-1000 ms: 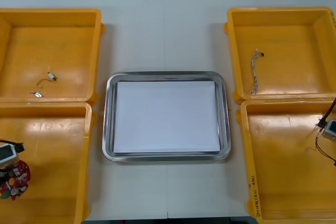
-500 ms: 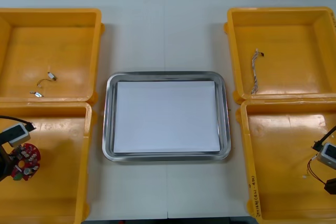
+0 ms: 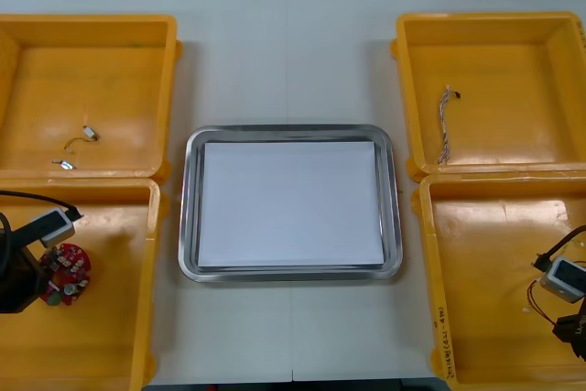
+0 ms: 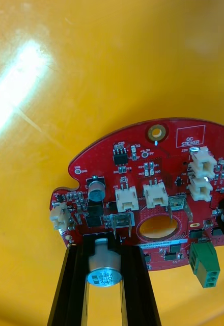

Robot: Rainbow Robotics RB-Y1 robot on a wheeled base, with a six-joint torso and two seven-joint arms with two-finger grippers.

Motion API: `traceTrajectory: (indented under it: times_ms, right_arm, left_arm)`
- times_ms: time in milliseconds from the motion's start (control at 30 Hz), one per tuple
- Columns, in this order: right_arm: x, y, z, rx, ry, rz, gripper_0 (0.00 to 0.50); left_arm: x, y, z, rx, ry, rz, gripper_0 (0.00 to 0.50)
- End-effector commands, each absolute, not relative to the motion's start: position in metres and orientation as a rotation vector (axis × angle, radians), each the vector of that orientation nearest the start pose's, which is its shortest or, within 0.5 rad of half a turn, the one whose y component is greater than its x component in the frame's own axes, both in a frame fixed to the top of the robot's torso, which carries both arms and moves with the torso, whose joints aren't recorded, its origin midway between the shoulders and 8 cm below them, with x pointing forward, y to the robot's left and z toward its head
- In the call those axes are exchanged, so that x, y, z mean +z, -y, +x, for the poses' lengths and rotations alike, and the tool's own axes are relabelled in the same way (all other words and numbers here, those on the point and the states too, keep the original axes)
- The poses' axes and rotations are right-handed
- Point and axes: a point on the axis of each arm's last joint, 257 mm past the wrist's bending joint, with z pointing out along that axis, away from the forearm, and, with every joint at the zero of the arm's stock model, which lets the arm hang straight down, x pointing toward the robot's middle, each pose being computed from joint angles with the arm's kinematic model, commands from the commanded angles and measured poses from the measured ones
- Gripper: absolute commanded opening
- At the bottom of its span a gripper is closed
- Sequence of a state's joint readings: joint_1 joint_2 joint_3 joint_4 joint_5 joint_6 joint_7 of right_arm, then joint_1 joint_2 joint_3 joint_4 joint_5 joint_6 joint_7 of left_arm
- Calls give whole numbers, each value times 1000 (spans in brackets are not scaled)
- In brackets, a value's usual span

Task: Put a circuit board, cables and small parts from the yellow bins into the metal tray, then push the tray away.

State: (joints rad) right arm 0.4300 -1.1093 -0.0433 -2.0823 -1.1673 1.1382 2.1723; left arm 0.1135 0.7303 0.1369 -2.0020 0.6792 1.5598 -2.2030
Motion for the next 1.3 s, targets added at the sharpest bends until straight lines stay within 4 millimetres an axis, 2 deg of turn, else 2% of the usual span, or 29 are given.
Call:
traceTrajectory:
  times_ms: [33, 67, 100, 133, 200, 233, 300, 333, 367, 400, 433, 633, 867, 1167, 1300]
  right_arm:
    - [-333, 349, 263, 130, -2528, -1188, 0]
    - [-333, 349, 264, 126, -2525, -1192, 0]
    - [-333, 349, 266, 121, -2519, -1194, 8]
    - [-332, 349, 266, 119, -2519, -1196, 48]
    - [-331, 350, 269, 107, -2512, -1201, 227]
    - [-331, 351, 269, 106, -2513, -1202, 257]
    - [-330, 351, 271, 101, -2508, -1204, 375]
    - [-330, 351, 271, 99, -2508, -1204, 407]
    - [-330, 351, 272, 98, -2506, -1204, 459]
    - [-329, 351, 273, 97, -2503, -1206, 488]
    - [-328, 351, 275, 90, -2497, -1210, 500]
    - [-320, 352, 286, 57, -2462, -1262, 500]
    - [-296, 351, 309, -29, -2301, -1470, 500]
    - [-279, 352, 324, -152, -2070, -1757, 500]
    - [-272, 351, 333, -218, -1934, -1868, 500]
  left_arm:
    - [-310, -395, 345, 234, -2646, 1002, 19]
    - [-310, -395, 345, 234, -2646, 1002, 38]
    - [-310, -394, 345, 232, -2646, 1003, 81]
    - [-310, -395, 345, 233, -2646, 1001, 111]
    - [-310, -393, 345, 229, -2644, 1002, 229]
    - [-311, -393, 345, 228, -2646, 1000, 250]
    - [-311, -393, 345, 233, -2646, 998, 375]
    - [-311, -394, 345, 234, -2648, 998, 404]
    - [-311, -394, 345, 234, -2648, 998, 461]
    - [-311, -395, 345, 235, -2648, 997, 481]
    - [-311, -394, 345, 233, -2648, 996, 500]
    - [-307, -396, 346, 229, -2645, 984, 500]
    - [-293, -393, 347, 150, -2620, 949, 500]
    - [-257, -403, 339, 179, -2594, 923, 500]
    - [-241, -397, 332, 163, -2571, 925, 500]
